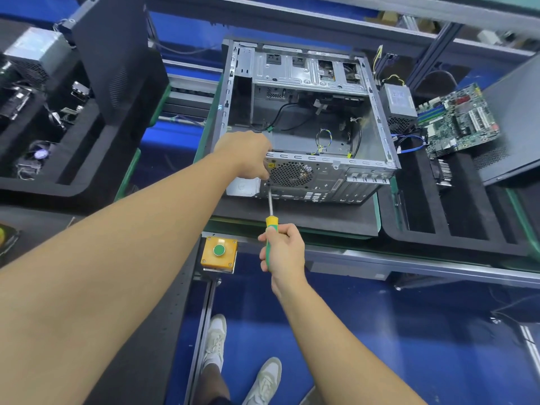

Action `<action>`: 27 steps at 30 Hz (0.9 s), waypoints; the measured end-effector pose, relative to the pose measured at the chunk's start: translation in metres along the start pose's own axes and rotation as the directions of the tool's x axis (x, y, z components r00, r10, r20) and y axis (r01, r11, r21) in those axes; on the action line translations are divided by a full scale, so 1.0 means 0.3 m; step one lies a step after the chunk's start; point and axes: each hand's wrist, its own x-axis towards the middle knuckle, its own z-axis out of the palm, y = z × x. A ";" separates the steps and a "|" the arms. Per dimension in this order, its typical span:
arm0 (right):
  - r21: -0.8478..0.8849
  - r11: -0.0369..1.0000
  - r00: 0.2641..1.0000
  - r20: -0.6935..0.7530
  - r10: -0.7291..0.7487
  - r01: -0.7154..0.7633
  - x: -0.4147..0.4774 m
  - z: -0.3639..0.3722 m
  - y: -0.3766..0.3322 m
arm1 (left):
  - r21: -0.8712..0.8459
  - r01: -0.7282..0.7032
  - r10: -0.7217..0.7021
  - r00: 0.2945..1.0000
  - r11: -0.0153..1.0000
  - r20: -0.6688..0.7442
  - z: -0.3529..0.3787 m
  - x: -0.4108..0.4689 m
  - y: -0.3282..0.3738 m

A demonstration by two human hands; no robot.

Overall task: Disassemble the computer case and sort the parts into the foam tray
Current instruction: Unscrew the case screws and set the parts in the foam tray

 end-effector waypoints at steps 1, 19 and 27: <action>-0.202 0.976 0.992 -0.078 -0.103 0.086 -0.008 0.015 0.002 | 0.011 0.005 -0.005 1.000 1.000 -0.002 -0.001 -0.003 0.002; -0.528 0.817 0.935 -0.109 -0.337 0.233 -0.055 0.070 -0.011 | -0.793 0.563 -0.234 0.824 0.233 0.516 0.215 -0.339 0.150; -0.123 0.992 1.000 0.005 0.016 -0.016 -0.044 0.006 -0.018 | -0.857 0.506 -0.161 0.842 -0.096 0.515 0.300 -0.315 0.115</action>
